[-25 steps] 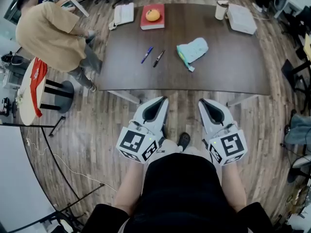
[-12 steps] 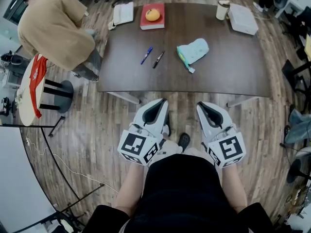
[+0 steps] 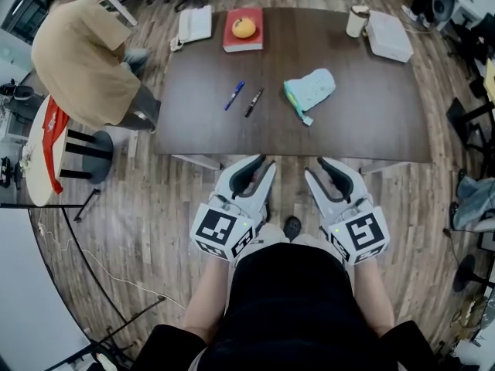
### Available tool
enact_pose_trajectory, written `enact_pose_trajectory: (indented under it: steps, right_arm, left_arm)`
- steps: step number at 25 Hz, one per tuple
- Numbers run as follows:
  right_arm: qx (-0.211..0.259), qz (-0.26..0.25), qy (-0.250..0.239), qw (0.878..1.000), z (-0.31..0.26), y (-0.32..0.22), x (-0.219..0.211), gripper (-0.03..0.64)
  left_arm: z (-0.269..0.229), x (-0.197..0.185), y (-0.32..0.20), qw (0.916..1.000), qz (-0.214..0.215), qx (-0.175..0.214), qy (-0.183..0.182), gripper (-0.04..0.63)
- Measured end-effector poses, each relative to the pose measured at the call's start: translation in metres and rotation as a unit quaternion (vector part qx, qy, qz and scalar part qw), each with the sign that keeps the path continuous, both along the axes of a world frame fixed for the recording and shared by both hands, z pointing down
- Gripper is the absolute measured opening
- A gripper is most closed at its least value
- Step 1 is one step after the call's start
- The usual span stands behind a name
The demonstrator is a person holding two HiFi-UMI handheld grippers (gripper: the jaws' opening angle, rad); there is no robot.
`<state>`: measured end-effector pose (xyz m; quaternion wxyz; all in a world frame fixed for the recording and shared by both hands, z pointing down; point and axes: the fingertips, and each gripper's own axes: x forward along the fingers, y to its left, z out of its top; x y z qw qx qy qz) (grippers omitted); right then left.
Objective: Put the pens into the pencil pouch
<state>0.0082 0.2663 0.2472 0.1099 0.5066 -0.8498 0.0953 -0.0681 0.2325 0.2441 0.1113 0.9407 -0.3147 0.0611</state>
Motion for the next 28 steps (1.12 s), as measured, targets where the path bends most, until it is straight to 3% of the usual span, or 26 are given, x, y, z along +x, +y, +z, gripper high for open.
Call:
enact_pose_trajectory:
  steps: [7,28]
  right_arm:
    - [-0.005,0.009,0.004,1.0,-0.004,-0.044,-0.007,0.114]
    - [-0.042,0.093,0.038,0.994,0.016,-0.156,-0.031,0.114]
  left_arm:
    - [-0.002,-0.015,-0.045,1.0,0.005,-0.001,-0.007,0.104]
    - [0.018,-0.051,-0.162,0.9975,0.067,-0.019,-0.014,0.106]
